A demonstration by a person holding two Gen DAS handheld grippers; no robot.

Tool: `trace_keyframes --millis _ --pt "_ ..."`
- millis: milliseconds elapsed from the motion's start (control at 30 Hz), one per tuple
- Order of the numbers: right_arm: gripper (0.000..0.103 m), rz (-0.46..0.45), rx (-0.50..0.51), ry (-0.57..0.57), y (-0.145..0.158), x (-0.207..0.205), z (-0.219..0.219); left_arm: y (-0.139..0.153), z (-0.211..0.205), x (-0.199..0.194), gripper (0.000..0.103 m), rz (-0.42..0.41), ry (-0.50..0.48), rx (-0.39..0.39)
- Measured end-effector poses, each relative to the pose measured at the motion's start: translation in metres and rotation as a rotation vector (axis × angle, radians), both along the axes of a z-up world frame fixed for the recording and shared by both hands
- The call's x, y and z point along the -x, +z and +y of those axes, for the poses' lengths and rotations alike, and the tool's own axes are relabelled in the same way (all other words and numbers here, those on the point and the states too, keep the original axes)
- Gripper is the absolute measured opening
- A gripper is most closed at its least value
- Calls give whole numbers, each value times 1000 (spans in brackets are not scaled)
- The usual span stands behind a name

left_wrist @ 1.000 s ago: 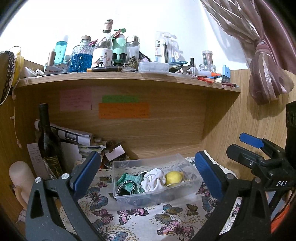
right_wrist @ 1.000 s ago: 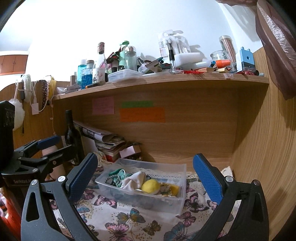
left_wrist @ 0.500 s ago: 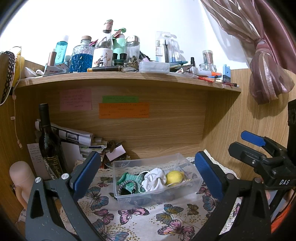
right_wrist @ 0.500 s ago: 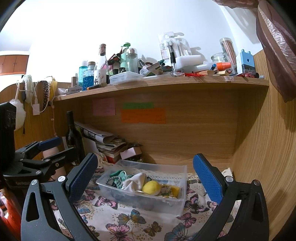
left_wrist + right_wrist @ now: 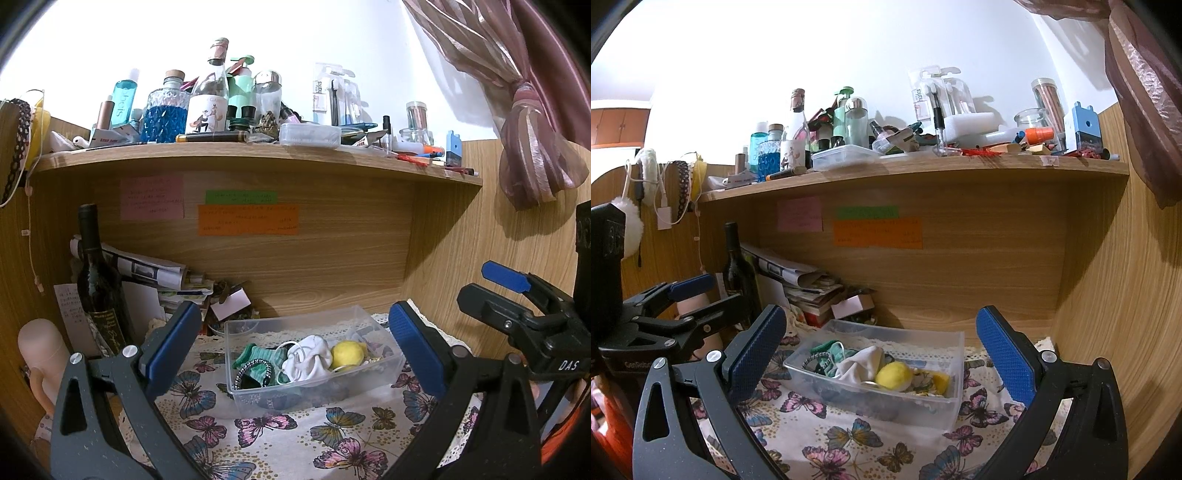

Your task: Organize soft objects

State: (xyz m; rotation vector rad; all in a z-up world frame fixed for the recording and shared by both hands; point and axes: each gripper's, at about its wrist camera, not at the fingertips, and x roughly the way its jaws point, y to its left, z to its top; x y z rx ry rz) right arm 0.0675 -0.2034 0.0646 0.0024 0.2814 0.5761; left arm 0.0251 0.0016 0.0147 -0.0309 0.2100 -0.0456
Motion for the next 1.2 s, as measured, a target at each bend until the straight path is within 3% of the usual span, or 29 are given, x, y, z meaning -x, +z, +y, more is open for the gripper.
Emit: trace_keyframes --millis 1200 --pt "103 12 1 -3 -3 -4 0 -2 -4 -3 103 19 -9 17"
